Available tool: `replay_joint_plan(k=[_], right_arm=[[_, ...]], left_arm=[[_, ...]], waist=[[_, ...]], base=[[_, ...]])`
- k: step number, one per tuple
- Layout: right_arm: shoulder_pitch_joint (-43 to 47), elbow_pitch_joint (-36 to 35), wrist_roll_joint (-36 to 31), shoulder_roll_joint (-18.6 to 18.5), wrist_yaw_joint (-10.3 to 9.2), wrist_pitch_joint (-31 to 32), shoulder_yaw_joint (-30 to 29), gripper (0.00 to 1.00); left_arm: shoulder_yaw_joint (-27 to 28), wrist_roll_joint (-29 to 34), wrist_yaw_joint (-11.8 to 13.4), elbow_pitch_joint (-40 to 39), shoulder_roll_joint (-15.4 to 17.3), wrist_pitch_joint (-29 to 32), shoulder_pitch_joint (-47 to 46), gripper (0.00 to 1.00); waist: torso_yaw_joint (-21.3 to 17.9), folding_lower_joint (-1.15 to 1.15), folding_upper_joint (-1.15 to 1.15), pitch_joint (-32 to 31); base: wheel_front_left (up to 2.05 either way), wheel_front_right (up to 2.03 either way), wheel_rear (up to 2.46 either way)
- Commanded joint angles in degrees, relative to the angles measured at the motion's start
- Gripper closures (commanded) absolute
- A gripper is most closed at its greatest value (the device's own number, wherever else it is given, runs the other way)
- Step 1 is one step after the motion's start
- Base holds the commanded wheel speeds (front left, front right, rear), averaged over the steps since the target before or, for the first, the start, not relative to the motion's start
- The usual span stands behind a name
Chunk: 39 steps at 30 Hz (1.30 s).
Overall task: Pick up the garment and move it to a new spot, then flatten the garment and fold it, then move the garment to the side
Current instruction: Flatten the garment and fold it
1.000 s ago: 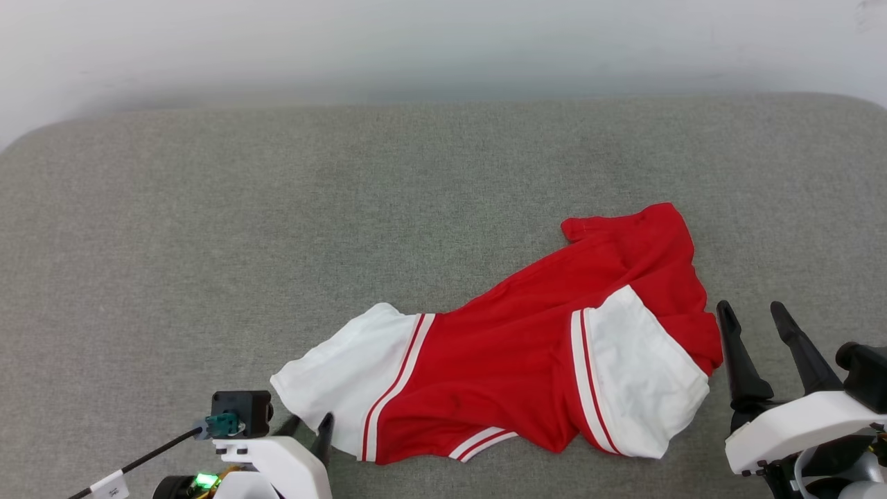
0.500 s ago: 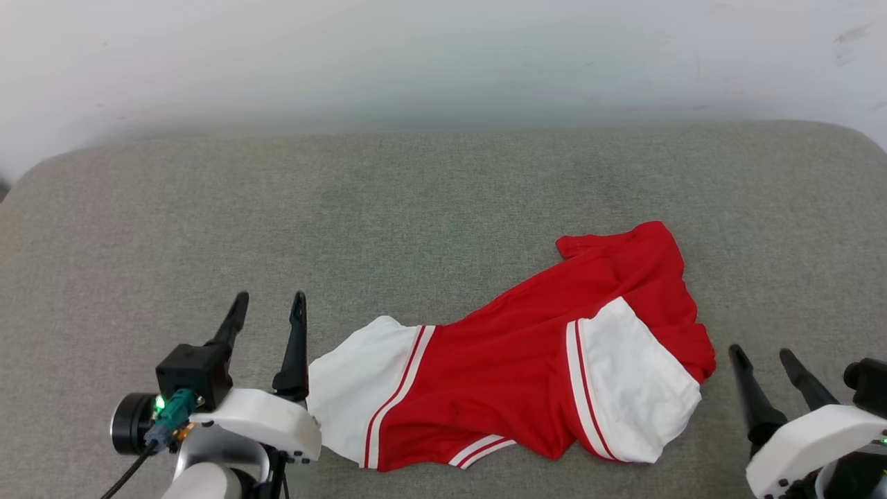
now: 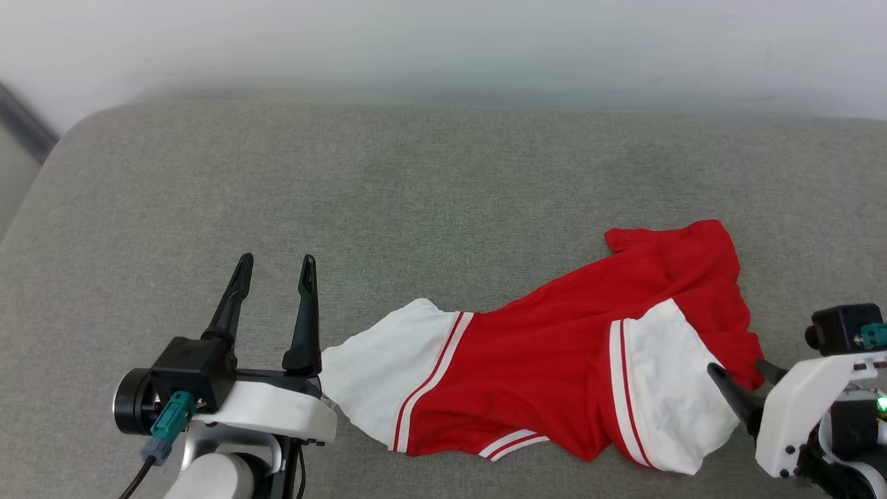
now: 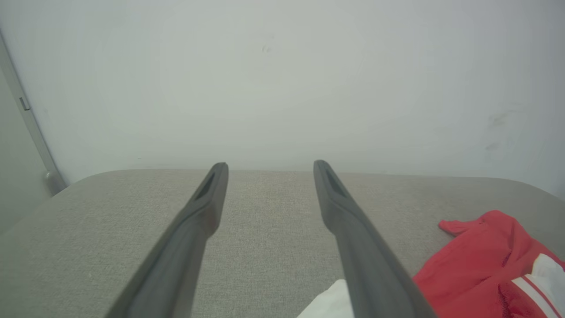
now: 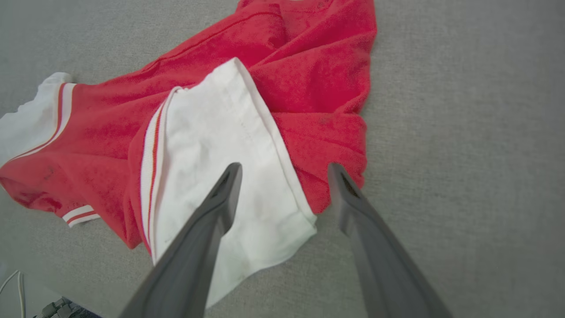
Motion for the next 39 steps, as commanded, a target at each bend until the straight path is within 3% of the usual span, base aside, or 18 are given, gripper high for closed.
replay_joint_plan(k=[1,12,13,14,24,31,36,39], right_arm=[[-1.1,0.2,0.3,-0.5,-0.04,0.3,0.4,0.00],[-10.1,8.5,4.5,-5.6,-0.04,3.8,8.5,0.00],[-10.2,8.6,5.1,-5.8,-0.04,3.6,9.0,0.31],[-10.5,8.4,5.4,-6.1,-0.03,3.2,9.5,0.98],[-11.1,1.8,5.4,-8.2,-0.04,1.3,9.9,1.00],[-8.7,2.9,2.9,-8.4,-0.04,1.3,-2.7,1.00],[-7.7,9.2,1.3,-6.4,-0.04,0.4,-11.2,1.00],[-8.2,13.5,1.3,-4.3,-0.04,-1.5,-13.1,1.00]], left_arm=[[0.0,0.2,0.1,-0.3,-0.1,-0.4,-0.6,0.00],[-0.4,-0.4,-0.5,1.0,-1.5,-1.5,-1.8,0.00],[-0.3,-0.5,-0.5,1.3,-1.6,-1.6,-1.7,0.00],[-0.2,-0.5,-0.4,1.5,-1.6,-1.7,-1.6,0.00],[0.3,-0.5,-0.1,1.8,-1.0,-1.9,-0.9,0.00],[0.2,-0.5,0.3,1.3,-0.4,-1.5,-0.5,0.00],[-0.1,-0.3,0.3,1.2,-0.2,-1.1,-1.3,0.00],[-0.4,-0.2,0.0,1.3,-0.2,-0.9,-2.0,0.00]], waist=[[1.0,0.00,0.00,0.9],[4.5,0.00,0.00,4.0],[4.5,0.00,0.00,4.0],[4.5,0.00,0.00,4.0],[0.8,0.00,0.00,2.5],[-2.1,0.00,0.00,2.0],[-2.8,0.00,0.00,2.9],[-2.6,0.00,0.00,4.0]], base=[[0.00,0.00,0.00],[0.00,0.00,0.00],[0.00,0.00,0.00],[0.00,0.00,0.00],[0.00,0.00,0.00],[0.00,0.00,0.00],[0.00,0.00,0.00],[0.00,0.00,0.00]])
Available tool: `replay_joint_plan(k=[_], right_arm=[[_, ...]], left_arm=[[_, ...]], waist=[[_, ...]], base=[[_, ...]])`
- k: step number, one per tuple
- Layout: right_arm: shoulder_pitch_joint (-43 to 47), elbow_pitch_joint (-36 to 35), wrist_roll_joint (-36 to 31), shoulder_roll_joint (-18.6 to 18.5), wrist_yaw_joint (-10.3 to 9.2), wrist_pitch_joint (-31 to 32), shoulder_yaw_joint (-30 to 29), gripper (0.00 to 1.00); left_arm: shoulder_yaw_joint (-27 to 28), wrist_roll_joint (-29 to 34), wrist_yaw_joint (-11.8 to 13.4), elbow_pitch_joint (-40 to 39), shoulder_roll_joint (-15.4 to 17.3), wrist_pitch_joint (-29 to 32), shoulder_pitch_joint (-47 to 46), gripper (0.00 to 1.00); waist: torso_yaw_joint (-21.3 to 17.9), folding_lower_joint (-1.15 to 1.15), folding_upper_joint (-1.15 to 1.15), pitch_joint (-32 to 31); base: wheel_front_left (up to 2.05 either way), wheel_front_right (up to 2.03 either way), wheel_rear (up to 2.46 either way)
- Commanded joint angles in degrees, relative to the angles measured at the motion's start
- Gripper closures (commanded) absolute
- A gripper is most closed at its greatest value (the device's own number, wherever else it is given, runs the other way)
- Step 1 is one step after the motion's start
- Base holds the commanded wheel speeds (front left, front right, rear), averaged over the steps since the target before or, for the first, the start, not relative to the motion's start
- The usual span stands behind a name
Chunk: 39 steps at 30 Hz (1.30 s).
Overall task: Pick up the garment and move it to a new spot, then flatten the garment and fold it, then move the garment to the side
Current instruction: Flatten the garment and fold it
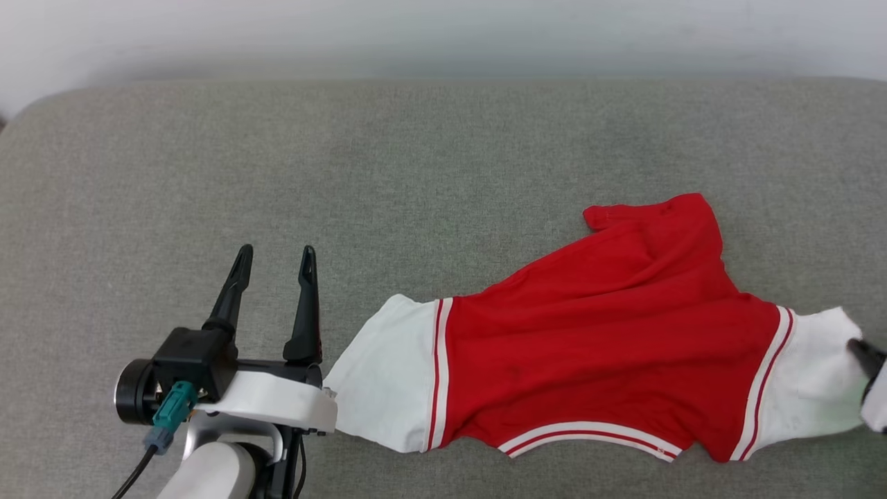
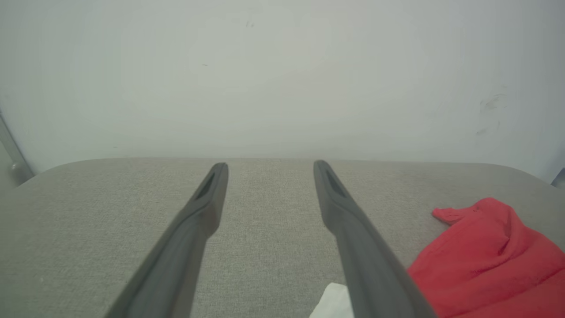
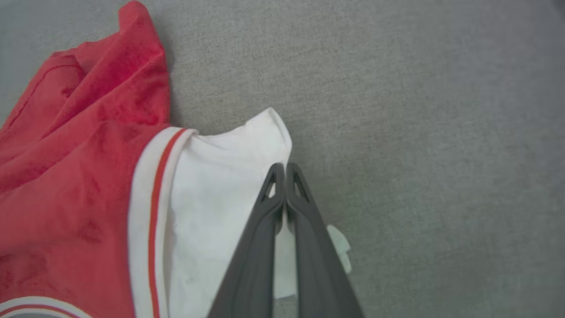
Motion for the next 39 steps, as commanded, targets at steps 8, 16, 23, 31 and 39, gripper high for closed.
replay_joint_plan(k=[8,16,23,31,39], right_arm=[[-3.9,10.6,-0.9,2.0,-0.04,-10.1,2.0,0.64],[-4.8,13.1,-2.6,0.7,-0.04,-20.1,3.5,0.00],[-2.6,5.1,-8.4,3.5,-0.03,-31.0,2.7,0.00],[3.2,-7.4,-12.9,9.7,-0.04,-36.2,6.0,0.00],[10.7,-16.8,-15.4,13.7,-0.04,-36.3,11.5,0.00]], left_arm=[[-0.5,0.2,-0.4,0.8,-0.3,-0.3,-1.4,0.00],[-0.5,-0.4,-0.4,1.7,0.0,-0.4,-0.6,0.00],[0.0,-1.1,0.1,1.6,1.0,0.4,1.3,0.00],[0.8,-3.5,0.0,2.0,3.2,4.4,3.5,0.00],[1.4,-8.0,-1.0,1.9,7.7,14.3,6.0,0.00]], waist=[[0.9,0.00,0.00,2.5],[1.0,0.00,0.00,0.5],[-0.3,0.00,0.00,-3.0],[-1.2,0.00,0.00,-5.5],[-3.2,0.00,0.00,-6.9]], base=[[0.00,0.00,0.00],[0.00,0.00,0.00],[0.00,0.00,0.00],[0.00,0.00,0.00],[0.00,0.00,0.00]])
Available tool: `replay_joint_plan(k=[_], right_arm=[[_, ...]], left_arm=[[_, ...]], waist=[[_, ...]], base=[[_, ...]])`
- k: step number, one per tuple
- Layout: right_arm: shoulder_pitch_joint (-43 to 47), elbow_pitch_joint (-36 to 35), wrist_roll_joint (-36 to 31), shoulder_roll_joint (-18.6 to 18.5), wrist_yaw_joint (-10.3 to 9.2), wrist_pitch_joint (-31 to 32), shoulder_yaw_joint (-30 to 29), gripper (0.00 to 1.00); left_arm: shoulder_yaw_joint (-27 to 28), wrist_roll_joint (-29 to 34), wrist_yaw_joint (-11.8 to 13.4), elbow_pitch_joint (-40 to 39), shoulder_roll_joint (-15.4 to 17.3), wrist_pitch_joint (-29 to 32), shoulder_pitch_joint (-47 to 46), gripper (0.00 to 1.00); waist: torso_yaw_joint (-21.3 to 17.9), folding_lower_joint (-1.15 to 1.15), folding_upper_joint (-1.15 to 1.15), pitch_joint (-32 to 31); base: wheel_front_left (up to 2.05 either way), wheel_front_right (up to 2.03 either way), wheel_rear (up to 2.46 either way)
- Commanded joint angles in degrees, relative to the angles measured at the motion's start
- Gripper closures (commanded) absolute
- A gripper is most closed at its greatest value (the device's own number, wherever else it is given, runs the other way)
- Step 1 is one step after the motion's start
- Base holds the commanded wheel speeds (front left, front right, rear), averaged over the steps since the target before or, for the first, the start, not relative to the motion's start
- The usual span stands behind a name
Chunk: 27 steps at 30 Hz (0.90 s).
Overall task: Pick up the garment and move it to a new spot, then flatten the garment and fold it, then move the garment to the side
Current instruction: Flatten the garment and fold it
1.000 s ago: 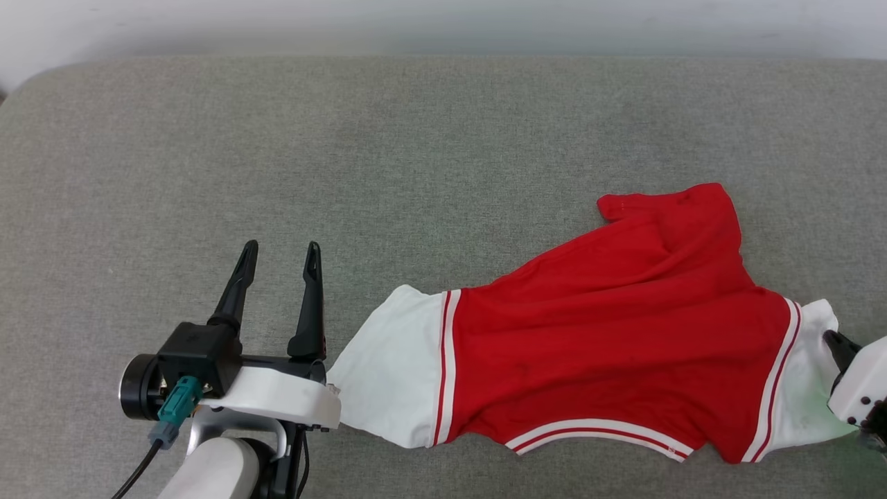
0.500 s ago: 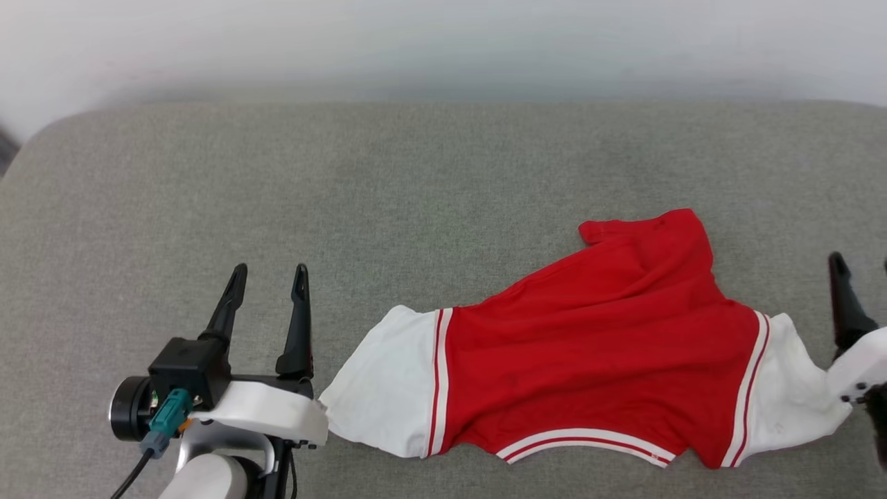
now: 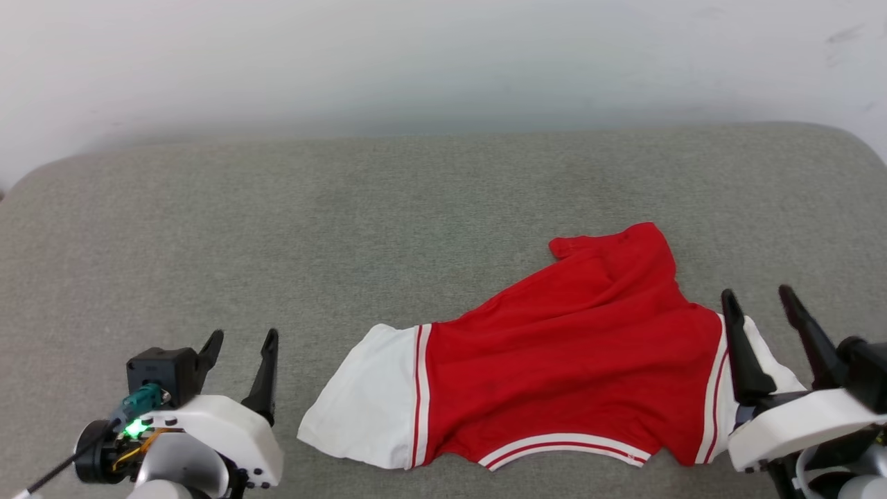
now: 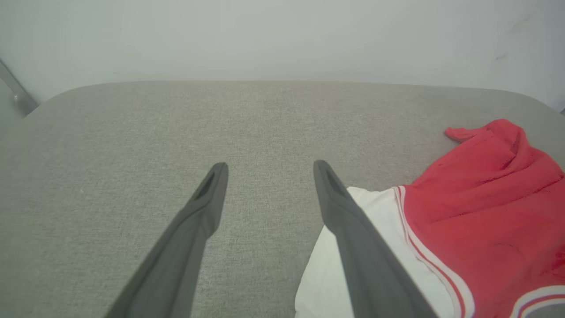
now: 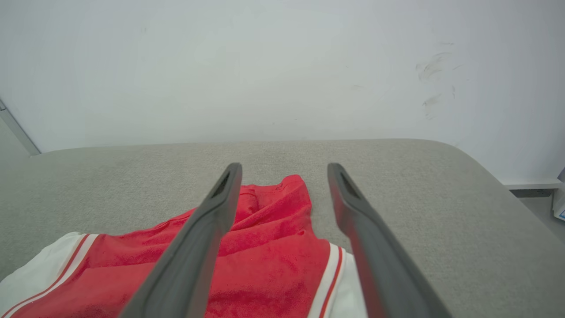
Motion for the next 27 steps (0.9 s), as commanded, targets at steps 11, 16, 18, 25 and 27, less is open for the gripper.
replay_joint_plan(k=[11,16,18,25,27], right_arm=[[4.1,-6.5,-0.1,2.0,-0.04,0.7,5.6,0.00],[3.0,-7.0,0.5,2.2,-0.04,0.2,6.5,0.00],[2.6,-6.5,0.9,2.2,-0.04,0.1,6.6,0.00],[1.5,-4.5,2.5,2.3,-0.03,-1.5,6.4,0.00],[1.3,-4.1,2.8,2.4,-0.04,-1.5,6.1,0.00]], left_arm=[[-3.3,-5.7,-5.5,1.1,7.7,18.1,0.0,0.00],[-4.9,-8.3,-7.0,2.7,9.2,24.8,0.0,0.00],[-5.6,-9.3,-7.7,3.7,9.3,26.8,-0.2,0.00],[-9.0,-11.7,-9.7,8.6,8.2,34.0,-1.1,0.00],[-10.2,-12.5,-10.4,9.5,7.2,35.4,-1.0,0.66]], waist=[[-5.5,0.00,0.00,0.8],[-8.0,0.00,0.00,2.6],[-8.8,0.00,0.00,3.4],[-10.7,0.00,0.00,5.2],[-11.1,0.00,0.00,5.3]], base=[[0.00,0.00,0.00],[0.00,0.00,0.00],[0.00,0.00,0.00],[0.00,0.00,0.00],[0.00,0.00,0.00]])
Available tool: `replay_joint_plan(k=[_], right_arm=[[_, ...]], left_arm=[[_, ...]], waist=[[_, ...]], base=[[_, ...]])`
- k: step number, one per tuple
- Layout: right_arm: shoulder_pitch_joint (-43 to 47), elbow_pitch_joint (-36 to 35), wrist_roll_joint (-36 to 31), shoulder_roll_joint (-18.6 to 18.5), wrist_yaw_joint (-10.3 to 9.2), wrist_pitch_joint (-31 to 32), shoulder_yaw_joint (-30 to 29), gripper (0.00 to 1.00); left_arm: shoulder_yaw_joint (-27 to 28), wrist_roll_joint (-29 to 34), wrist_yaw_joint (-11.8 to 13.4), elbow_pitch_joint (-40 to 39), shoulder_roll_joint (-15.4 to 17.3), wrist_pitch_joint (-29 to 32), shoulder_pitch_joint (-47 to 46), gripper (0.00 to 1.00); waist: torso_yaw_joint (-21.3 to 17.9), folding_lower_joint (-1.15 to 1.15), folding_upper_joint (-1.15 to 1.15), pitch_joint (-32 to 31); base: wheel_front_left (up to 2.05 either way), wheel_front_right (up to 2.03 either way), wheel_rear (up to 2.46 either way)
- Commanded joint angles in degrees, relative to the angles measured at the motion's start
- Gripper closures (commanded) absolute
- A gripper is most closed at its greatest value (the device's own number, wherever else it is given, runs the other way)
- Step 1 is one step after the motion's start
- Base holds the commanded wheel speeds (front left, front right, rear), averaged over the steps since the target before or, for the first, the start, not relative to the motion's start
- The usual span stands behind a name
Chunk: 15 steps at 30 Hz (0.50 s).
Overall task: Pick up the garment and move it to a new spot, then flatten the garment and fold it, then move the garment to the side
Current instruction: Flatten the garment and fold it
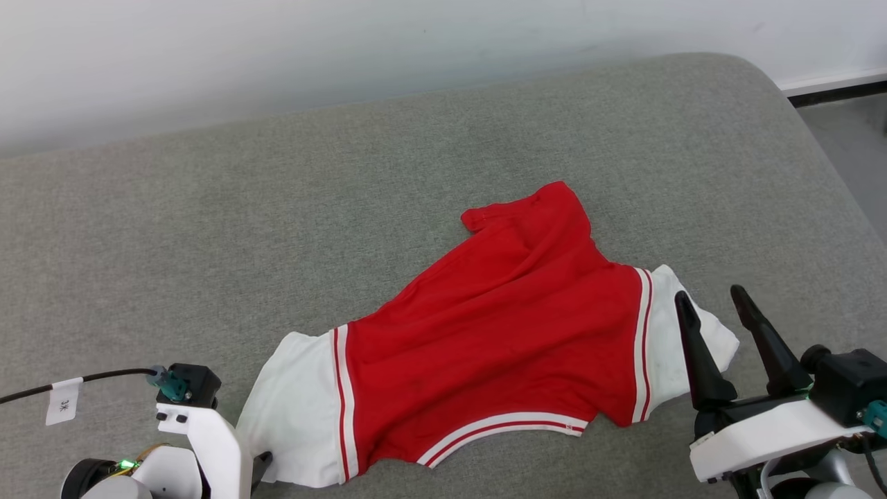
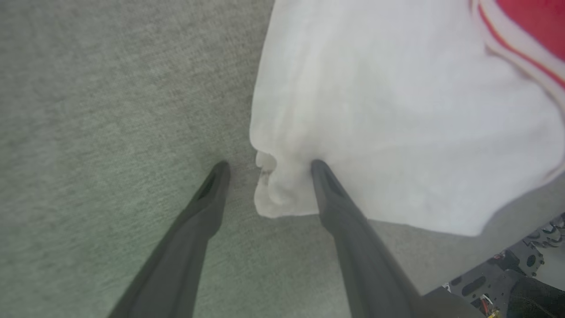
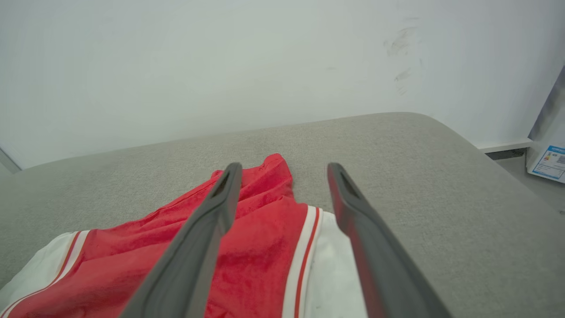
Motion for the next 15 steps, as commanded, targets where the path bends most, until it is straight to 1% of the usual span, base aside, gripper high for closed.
replay_joint_plan(k=[1,4,7,9,13,15], right_arm=[[-0.9,0.2,0.6,0.3,-0.04,-0.2,-0.3,0.00],[-0.6,0.6,1.0,0.3,-0.04,0.1,-1.4,0.00],[0.0,1.4,2.2,0.3,-0.04,1.3,-2.8,0.00],[0.2,2.0,3.5,0.2,-0.04,2.5,-3.7,0.00],[0.4,4.4,6.0,-1.4,-0.04,5.9,-7.3,0.00],[0.4,6.6,7.4,-2.5,-0.04,8.8,-9.3,0.00]], left_arm=[[-2.7,-0.8,-0.7,1.8,-2.8,0.8,1.6,1.00],[-2.8,-0.4,-0.8,1.8,-3.7,-0.5,1.5,1.00],[-2.1,1.4,0.1,1.2,-3.3,-3.3,1.2,1.00],[-1.6,2.5,0.8,0.2,-3.6,-5.4,0.8,1.00],[-0.3,5.3,3.1,-2.4,-3.5,-9.8,0.0,1.00],[0.3,6.3,4.2,-3.7,-3.6,-11.9,-0.1,1.00]], waist=[[-0.2,0.01,0.00,0.1],[-0.3,0.01,0.00,-0.1],[0.0,0.01,0.00,-0.6],[0.4,0.01,0.00,-0.8],[1.7,0.01,0.00,-1.5],[2.4,0.01,0.00,-1.8]], base=[[0.00,0.00,0.00],[0.00,0.00,0.00],[0.00,0.00,0.00],[0.00,0.00,0.00],[0.00,0.00,0.00],[0.00,0.00,0.00]])
